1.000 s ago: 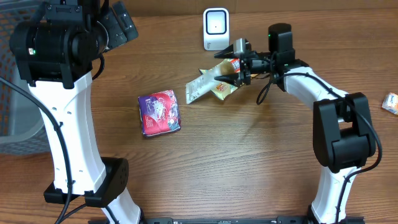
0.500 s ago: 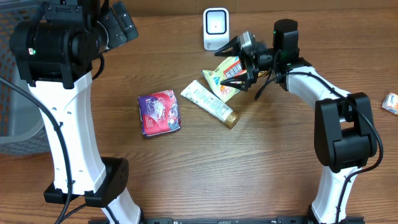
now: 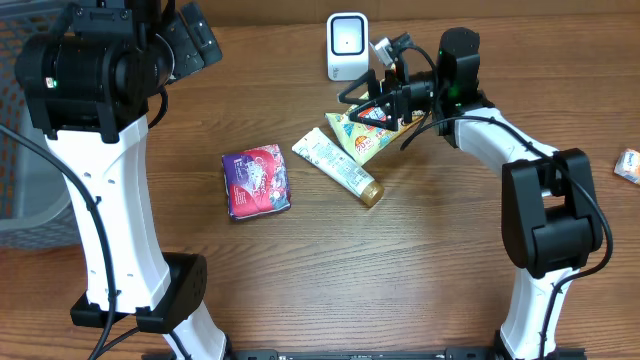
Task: Scan the item barcode
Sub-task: 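Lower right gripper onto the white tube and grasp it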
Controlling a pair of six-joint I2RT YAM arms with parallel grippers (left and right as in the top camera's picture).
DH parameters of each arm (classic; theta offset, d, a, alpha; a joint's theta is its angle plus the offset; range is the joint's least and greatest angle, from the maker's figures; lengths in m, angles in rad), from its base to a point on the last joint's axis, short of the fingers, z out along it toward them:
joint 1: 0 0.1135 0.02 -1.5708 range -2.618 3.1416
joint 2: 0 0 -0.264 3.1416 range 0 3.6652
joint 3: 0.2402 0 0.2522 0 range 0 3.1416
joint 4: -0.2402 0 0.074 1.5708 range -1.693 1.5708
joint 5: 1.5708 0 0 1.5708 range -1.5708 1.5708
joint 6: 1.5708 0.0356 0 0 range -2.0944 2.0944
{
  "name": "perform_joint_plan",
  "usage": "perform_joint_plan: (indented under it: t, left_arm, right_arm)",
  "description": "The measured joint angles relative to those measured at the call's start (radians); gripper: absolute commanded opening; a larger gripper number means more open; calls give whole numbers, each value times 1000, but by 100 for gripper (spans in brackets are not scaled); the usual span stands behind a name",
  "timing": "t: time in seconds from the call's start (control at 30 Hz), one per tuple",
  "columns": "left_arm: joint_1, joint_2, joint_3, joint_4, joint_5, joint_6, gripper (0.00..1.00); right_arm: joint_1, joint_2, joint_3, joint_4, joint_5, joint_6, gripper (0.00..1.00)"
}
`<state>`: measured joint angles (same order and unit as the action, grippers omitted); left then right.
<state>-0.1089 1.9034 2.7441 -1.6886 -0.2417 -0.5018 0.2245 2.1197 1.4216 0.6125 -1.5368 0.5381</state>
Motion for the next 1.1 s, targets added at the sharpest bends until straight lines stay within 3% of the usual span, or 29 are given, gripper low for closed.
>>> perform_joint_plan:
  t: [0.1, 0.2, 0.27, 0.37, 0.53, 0.67, 0.77, 0.97, 1.1]
  left_arm:
    - [0, 0, 0, 0, 0, 0, 100]
    - [0, 0, 0, 0, 0, 0, 100]
    - [0, 0, 0, 0, 0, 0, 100]
    - [0, 0, 0, -1, 0, 0, 100]
    - [0, 0, 0, -1, 0, 0, 100]
    - [0, 0, 0, -2, 0, 0, 100]
    - [0, 0, 0, -2, -1, 0, 100]
    - [0, 0, -2, -2, 5, 1, 100]
    - [0, 0, -2, -3, 6, 0, 100]
  right_arm:
    - [8, -1, -1, 193, 1, 137, 100]
    - [21, -2, 2, 483, 2, 369, 100]
    - [35, -3, 20, 559, 6, 511, 100]
    - [66, -3, 111, 470, 60, 709, 99]
    - [101, -4, 254, 136, 152, 804, 99]
    - [127, -4, 366, -126, 255, 706, 99]
    - [142, -5, 494, -509, 362, 538, 99]
    - [186, -5, 751, -1353, 772, 65, 99]
    - [265, -6, 837, -1648, 1015, -248, 100]
